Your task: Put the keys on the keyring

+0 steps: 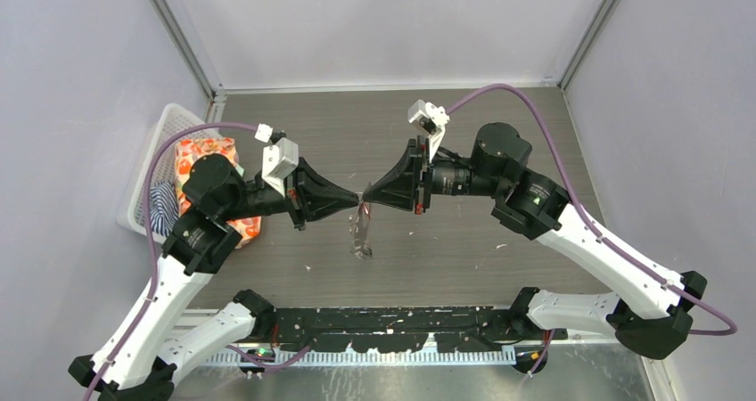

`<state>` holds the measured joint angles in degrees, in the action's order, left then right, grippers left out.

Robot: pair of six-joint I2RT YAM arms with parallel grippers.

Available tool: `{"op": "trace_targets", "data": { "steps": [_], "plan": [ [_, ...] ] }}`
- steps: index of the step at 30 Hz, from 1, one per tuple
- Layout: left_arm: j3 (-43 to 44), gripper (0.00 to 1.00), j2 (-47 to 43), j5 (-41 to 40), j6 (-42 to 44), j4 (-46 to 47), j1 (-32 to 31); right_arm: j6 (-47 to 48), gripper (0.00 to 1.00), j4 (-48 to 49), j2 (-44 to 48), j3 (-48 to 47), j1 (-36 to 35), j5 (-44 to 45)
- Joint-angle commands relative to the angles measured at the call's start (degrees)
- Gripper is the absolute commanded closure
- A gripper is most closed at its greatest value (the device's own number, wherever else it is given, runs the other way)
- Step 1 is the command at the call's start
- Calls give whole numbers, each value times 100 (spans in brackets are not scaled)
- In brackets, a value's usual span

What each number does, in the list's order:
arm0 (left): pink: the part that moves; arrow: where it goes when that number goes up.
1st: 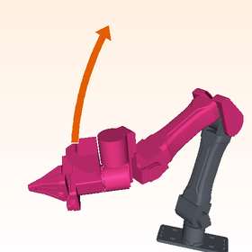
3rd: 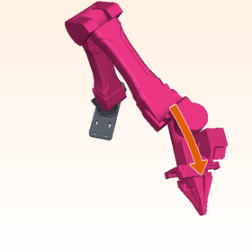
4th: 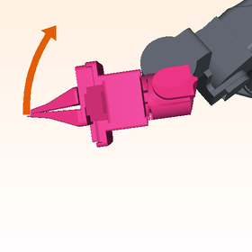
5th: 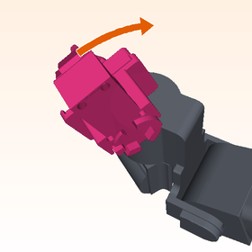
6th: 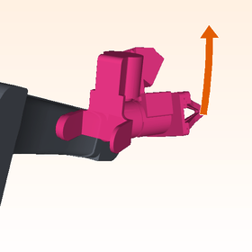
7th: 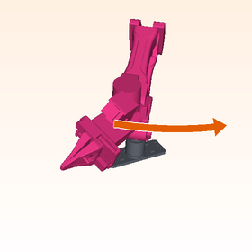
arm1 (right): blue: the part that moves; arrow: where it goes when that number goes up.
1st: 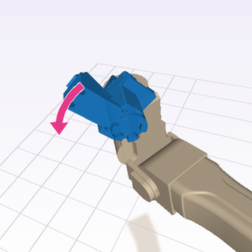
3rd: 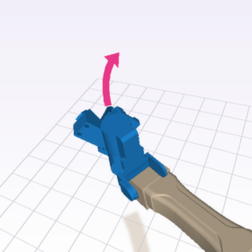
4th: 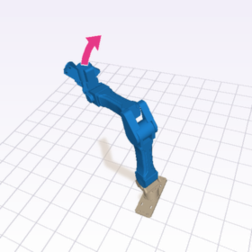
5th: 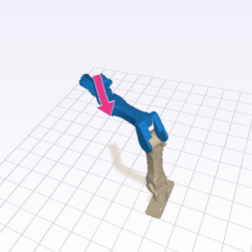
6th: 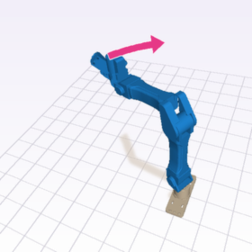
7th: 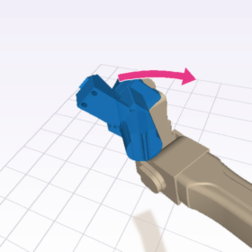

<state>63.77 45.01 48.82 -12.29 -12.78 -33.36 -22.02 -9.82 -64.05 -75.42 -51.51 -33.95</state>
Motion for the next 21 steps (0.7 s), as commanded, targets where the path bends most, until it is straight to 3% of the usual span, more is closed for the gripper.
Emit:
{"op": "trace_targets", "data": {
  "steps": [1, 3, 4, 8, 12, 16, 21],
  "plan": [
    [18, 100, 34, 124, -30, 231, -13, 266, 99, -306, 26, -345, 12, 113],
    [61, 96, 101, 327, 88, 46, -13, 446, 99, -655, -30, -514, 10, 142],
    [107, 79, 144, 400, 197, -130, -18, 593, 99, -927, -88, -700, 9, 143],
    [446, 58, 297, 753, 1078, -1094, -20, 1061, 99, -2086, -422, -1300, 0, 97],
    [942, 56, 593, 1083, 1970, -2103, -14, 1443, 99, -3066, -778, -1956, -51, 67],
    [1163, 59, 796, 1187, 2299, -2409, -17, 1731, 99, -3747, -1116, -2412, -188, 56],
    [1369, 62, 1019, 1172, 3342, -3142, -13, 1939, 99, -4217, -1405, -2797, -338, 20]
  ]
}}
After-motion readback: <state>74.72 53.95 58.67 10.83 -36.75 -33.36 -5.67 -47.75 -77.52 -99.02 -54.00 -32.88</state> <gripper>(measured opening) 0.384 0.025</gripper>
